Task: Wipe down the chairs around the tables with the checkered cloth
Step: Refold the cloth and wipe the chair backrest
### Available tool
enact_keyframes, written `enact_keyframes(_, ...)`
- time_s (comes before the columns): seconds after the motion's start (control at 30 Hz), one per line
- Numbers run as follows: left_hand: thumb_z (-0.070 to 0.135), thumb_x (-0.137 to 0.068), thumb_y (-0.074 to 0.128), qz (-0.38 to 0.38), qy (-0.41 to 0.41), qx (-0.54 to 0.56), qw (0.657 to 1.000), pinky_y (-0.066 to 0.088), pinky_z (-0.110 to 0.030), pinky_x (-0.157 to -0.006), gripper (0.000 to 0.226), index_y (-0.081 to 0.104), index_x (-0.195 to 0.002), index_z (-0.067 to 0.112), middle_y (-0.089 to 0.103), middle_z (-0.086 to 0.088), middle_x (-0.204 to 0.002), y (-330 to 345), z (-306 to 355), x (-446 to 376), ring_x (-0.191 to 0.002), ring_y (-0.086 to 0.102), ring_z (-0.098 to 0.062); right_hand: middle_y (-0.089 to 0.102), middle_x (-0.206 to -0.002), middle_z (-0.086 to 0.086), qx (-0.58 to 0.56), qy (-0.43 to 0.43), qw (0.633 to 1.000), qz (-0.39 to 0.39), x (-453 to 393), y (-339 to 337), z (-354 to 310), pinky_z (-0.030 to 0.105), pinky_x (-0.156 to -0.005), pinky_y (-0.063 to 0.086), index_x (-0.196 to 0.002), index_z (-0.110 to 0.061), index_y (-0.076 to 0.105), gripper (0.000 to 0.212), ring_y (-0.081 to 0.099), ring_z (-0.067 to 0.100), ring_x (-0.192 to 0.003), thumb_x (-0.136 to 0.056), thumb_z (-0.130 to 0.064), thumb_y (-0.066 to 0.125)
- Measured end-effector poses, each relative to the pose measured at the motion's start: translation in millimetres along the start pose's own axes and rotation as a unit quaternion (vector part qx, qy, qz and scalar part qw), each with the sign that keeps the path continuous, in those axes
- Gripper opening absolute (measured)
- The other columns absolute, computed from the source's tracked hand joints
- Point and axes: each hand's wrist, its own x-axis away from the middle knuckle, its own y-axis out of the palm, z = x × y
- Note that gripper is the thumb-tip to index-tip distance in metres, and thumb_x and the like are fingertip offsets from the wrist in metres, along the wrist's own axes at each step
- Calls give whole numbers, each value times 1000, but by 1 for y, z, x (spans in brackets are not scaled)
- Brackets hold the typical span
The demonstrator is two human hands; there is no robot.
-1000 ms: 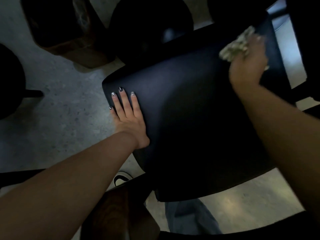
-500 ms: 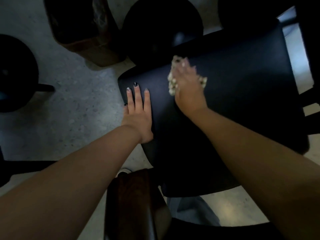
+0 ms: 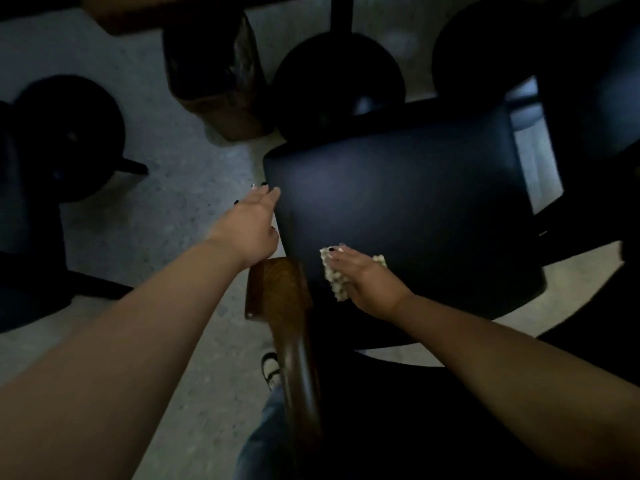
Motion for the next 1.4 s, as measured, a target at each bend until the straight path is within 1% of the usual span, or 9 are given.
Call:
enact_keyframes(0.17, 14, -95, 50, 65, 25, 65, 995, 14, -27, -116, 67, 18, -154, 11, 18, -9, -161, -36, 36, 64, -149, 10, -19, 43, -147, 6, -83, 71, 987, 119, 43, -58, -50, 24, -111, 28, -146, -17, 36, 63, 41, 20, -133, -88, 0, 50)
enact_keyframes(0.23, 13, -93, 52, 96, 36, 111, 989, 16, -24, -114, 65, 25, -152, 11, 26, -11, -157, -39, 52, 91, -146, 20, -22, 57, -130, 0, -123, 98, 971, 180, 63, -75, -72, 25, -93, 43, -139, -28, 38, 53, 57, 17, -112, -91, -11, 52)
enact_keyframes(0.37, 18, -93, 56, 143, 43, 222, 964, 33, -22, -101, 56, 38, -147, 18, 43, -5, -149, -33, 77, 150, -129, 48, -21, 62, -88, -18, -163, 106, 935, 297, 104, -103, -121, 9, -60, 39, -106, -35, 44, 25, 59, -4, -77, -90, -22, 60)
enact_keyframes(0.7, 26, -99, 51, 159, 127, 551, 809, 49, -32, -97, 18, 58, -112, 37, 66, 9, -118, -49, 121, 329, -111, 61, -8, 55, -88, -10, -157, 24, 882, 443, 214, -138, -274, 6, -70, 38, -88, -26, 65, 7, 55, 0, -82, -85, -22, 69)
enact_keyframes(0.9, 24, -91, 59, 188, 199, 601, 751, 57, -25, -77, 26, 61, -117, 22, 71, 2, -108, -79, 155, 418, -99, 68, -12, 56, -81, -6, -168, -53, 870, 460, 277, -156, -342, 13, -68, 42, -93, -17, 71, 8, 57, 3, -77, -90, -19, 64)
enact_keyframes(1.0, 22, -92, 61, 247, 226, 573, 748, 57, -24, -74, 16, 68, -107, 22, 73, 4, -99, -88, 178, 443, -93, 70, -11, 65, -98, -15, -183, -93, 879, 431, 308, -169, -355, 17, -76, 50, -125, -23, 61, 32, 61, -2, -91, -92, -23, 61)
enact_keyframes(1.1, 18, -98, 53, 284, 225, 576, 732, 54, -19, -66, 29, 75, -87, 34, 75, 6, -90, -96, 203, 455, -85, 71, -10, 68, -83, -5, -149, -140, 889, 410, 338, -192, -353, 27, -61, 53, -140, -34, 44, 53, 65, 12, -72, -92, -21, 61)
enact_keyframes(1.27, 17, -97, 55, 314, 202, 624, 687, 55, -19, -59, 34, 77, -79, 35, 76, 5, -85, -100, 260, 464, -79, 72, -9, 64, -78, -24, -61, -177, 886, 425, 385, -242, -326, 6, -61, 44, -102, -27, 68, 17, 63, -3, -75, -86, -20, 70)
enact_keyframes(1.4, 26, -95, 58, 293, 164, 683, 648, 58, -40, -75, 23, 77, -84, 31, 76, -1, -91, -100, 305, 471, -87, 73, -20, 63, -76, -15, -22, -171, 895, 411, 427, -272, -292, 8, -62, 44, -83, -24, 67, 10, 62, 0, -75, -81, -18, 75)
